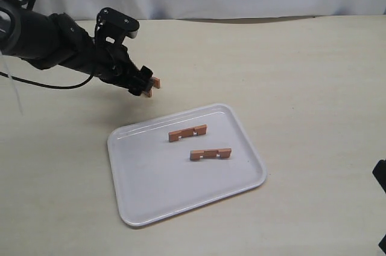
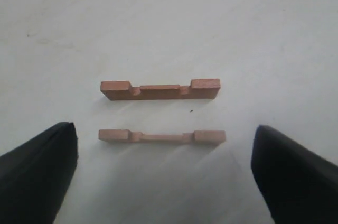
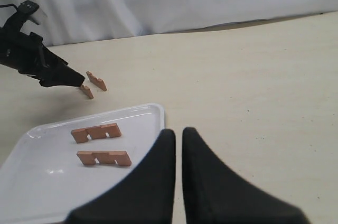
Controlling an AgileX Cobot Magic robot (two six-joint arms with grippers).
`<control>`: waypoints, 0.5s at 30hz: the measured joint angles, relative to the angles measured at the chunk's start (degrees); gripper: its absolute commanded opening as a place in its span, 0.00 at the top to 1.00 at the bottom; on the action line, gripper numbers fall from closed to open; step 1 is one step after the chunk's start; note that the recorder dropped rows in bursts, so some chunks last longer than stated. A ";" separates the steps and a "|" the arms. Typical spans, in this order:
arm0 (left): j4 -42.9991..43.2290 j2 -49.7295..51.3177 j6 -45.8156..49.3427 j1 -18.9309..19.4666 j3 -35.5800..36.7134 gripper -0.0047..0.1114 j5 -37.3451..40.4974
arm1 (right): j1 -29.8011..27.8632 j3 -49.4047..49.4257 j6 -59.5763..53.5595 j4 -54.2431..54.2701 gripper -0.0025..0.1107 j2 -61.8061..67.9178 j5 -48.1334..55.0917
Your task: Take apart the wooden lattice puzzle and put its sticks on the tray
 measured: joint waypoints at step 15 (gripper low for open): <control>-1.32 2.10 0.00 0.00 0.00 0.17 -1.29 | 0.00 0.00 0.00 0.00 0.94 0.00 0.00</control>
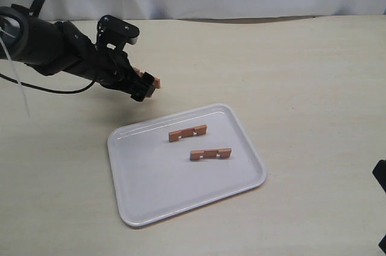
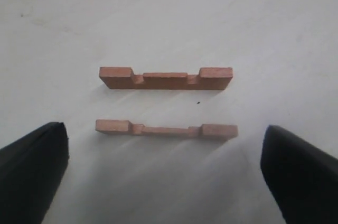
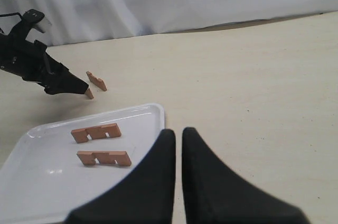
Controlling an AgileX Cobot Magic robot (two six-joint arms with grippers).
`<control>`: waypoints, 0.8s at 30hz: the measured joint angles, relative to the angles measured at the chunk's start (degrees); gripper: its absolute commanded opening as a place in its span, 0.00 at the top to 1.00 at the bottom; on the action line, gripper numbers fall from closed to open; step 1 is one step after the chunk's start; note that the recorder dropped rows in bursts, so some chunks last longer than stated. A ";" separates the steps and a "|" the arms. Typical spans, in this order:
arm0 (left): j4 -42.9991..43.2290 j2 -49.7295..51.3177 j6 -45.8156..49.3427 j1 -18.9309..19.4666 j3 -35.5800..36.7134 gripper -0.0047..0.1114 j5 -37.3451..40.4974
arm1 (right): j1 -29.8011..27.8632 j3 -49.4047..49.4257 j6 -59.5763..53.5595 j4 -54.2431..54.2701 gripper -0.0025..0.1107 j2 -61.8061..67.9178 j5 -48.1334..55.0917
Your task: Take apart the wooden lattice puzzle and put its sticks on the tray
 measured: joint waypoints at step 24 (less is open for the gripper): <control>-1.88 3.34 0.00 0.00 0.00 0.17 -2.99 | 0.00 0.00 0.00 0.00 0.94 0.00 0.00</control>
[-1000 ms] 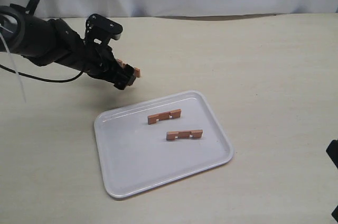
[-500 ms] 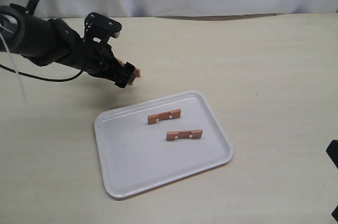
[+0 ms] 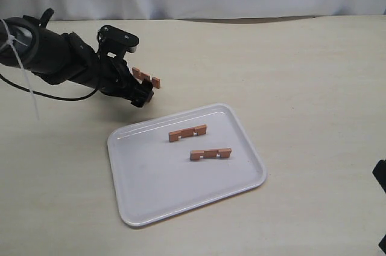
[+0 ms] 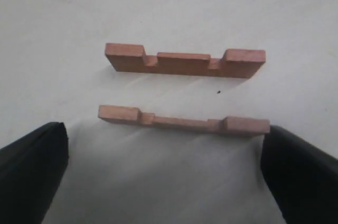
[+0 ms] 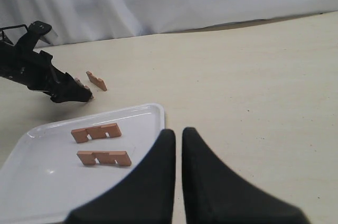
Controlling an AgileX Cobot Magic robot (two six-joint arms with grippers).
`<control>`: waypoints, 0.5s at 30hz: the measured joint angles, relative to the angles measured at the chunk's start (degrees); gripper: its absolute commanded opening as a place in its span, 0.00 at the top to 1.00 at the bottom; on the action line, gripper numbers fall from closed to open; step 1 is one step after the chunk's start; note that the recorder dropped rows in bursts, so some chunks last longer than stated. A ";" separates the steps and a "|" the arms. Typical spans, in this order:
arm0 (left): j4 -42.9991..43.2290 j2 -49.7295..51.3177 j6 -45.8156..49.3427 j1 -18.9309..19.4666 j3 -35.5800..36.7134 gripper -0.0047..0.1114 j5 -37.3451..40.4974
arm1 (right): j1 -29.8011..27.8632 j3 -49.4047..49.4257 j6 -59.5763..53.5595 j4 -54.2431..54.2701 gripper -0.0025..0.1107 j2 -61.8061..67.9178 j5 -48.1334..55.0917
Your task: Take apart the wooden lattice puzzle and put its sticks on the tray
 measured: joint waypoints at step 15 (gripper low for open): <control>-0.12 0.00 0.00 -2.14 0.00 0.17 -4.88 | 0.00 0.00 0.00 0.00 0.94 0.00 0.00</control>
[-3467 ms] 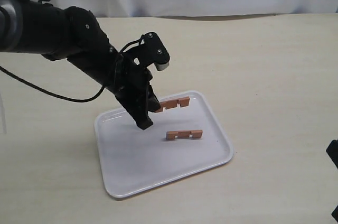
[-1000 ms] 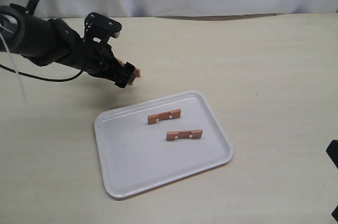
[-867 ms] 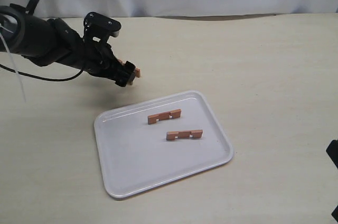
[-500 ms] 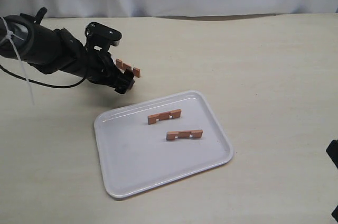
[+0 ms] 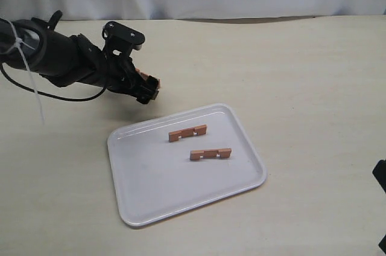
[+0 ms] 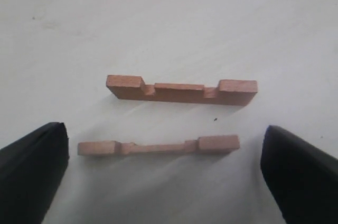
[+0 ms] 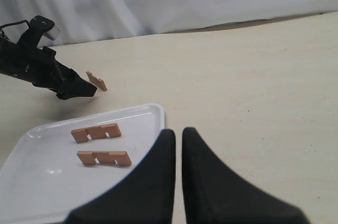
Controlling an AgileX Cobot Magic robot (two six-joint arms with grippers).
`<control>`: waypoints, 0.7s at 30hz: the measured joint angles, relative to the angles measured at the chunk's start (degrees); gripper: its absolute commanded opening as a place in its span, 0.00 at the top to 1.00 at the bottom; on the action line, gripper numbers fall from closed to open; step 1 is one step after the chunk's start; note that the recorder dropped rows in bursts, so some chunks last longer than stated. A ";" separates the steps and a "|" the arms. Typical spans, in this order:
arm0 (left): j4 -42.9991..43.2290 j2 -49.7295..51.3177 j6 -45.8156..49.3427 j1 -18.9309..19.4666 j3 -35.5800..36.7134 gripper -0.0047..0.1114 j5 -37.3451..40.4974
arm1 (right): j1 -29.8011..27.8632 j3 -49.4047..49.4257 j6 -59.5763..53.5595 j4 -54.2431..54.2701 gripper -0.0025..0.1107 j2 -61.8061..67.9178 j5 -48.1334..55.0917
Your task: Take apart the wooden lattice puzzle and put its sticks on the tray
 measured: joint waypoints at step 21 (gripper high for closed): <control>-3.69 0.00 -1.52 -0.37 0.00 0.22 -1.44 | 0.00 0.00 0.00 0.00 0.94 0.00 0.00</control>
